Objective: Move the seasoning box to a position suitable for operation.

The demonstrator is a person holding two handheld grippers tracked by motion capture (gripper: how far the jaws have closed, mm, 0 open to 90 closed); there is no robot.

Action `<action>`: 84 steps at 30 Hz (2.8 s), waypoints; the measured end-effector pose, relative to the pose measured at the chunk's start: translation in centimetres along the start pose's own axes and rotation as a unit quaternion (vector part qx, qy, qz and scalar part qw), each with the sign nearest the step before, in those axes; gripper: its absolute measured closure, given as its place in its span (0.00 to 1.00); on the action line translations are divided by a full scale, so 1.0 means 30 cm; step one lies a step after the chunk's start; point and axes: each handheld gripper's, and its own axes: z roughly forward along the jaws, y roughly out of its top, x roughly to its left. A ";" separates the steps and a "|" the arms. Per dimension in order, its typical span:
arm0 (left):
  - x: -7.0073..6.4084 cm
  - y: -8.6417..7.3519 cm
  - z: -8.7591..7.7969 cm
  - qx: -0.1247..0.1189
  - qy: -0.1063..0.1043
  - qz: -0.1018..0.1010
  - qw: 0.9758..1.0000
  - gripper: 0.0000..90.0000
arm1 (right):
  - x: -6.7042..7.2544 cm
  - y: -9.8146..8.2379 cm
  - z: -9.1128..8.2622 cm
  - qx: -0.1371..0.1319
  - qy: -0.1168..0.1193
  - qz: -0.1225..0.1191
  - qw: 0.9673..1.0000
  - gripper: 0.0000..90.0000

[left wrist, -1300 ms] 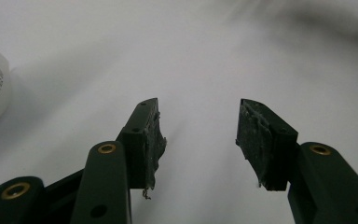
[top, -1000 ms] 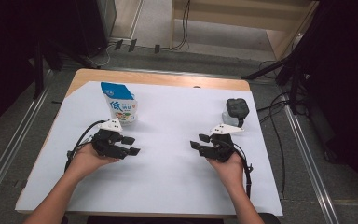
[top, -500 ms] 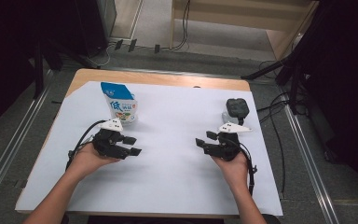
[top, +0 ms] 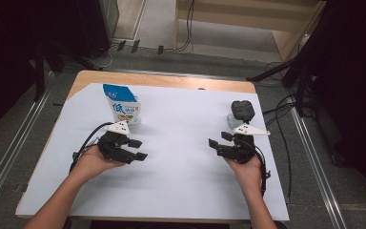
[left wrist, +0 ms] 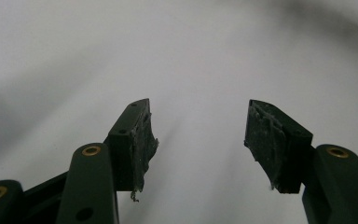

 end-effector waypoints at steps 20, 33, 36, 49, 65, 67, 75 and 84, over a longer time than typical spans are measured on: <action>-0.007 0.000 0.006 0.006 -0.014 -0.001 1.000 0.46 | -0.105 0.106 -0.013 -0.018 -0.021 0.021 0.999 0.23; -0.002 -0.005 0.007 0.013 -0.008 -0.002 1.000 0.47 | -0.187 0.179 0.012 -0.020 -0.046 0.031 0.998 0.11; -0.004 -0.005 0.007 0.011 -0.008 -0.001 1.000 0.47 | -0.224 0.192 0.037 -0.005 -0.055 0.031 0.998 0.09; -0.014 -0.021 -0.001 0.016 -0.002 0.000 1.000 0.46 | -0.308 0.232 0.079 0.001 -0.125 0.032 0.992 0.00; -0.022 -0.061 -0.038 0.010 0.014 -0.014 1.000 0.46 | -0.408 0.168 0.167 0.019 -0.168 0.075 0.983 0.00; -0.021 -0.064 -0.041 0.010 0.015 -0.015 1.000 0.46 | -0.408 0.158 0.180 0.018 -0.174 0.075 0.982 0.01; -0.022 -0.069 -0.044 0.011 0.015 -0.017 1.000 0.46 | -0.410 0.133 0.204 0.011 -0.175 0.087 0.981 0.06; -0.023 -0.067 -0.041 0.011 0.016 -0.017 1.000 0.46 | -0.395 0.127 0.204 0.017 -0.186 0.077 0.979 0.12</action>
